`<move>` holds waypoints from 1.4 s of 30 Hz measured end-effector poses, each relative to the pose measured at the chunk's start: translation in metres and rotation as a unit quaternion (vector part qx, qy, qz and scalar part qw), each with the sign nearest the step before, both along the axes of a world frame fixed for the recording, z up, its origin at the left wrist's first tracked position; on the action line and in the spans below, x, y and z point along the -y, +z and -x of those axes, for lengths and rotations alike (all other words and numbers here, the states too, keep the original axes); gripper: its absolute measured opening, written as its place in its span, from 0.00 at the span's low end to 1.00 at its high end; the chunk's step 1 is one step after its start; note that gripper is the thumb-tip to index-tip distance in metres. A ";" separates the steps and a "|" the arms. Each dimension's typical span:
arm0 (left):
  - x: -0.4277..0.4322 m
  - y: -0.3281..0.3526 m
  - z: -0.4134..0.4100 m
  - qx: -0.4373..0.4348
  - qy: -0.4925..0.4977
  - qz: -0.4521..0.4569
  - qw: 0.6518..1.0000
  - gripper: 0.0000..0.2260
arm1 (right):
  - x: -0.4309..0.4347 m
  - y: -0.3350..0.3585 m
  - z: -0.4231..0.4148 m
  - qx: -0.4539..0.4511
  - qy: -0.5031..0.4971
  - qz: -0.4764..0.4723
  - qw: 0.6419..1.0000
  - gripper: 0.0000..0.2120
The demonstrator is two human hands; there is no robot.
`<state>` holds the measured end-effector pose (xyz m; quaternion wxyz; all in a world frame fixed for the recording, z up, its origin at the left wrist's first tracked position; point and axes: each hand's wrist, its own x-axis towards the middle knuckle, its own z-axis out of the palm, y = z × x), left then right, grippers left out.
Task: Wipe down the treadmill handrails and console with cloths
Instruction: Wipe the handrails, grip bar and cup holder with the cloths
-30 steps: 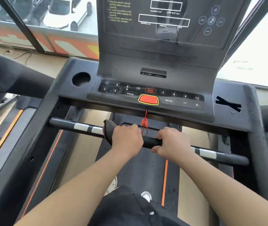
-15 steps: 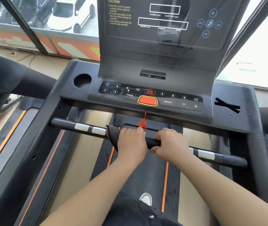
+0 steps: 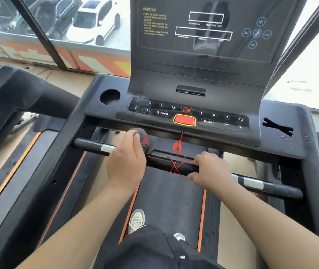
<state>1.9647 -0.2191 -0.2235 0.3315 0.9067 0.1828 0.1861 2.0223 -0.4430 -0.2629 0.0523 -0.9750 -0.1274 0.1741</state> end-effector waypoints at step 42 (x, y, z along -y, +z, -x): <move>0.064 -0.008 -0.005 -0.040 0.002 0.237 0.971 0.18 | 0.114 0.009 0.033 0.000 -0.116 -0.032 0.993 0.23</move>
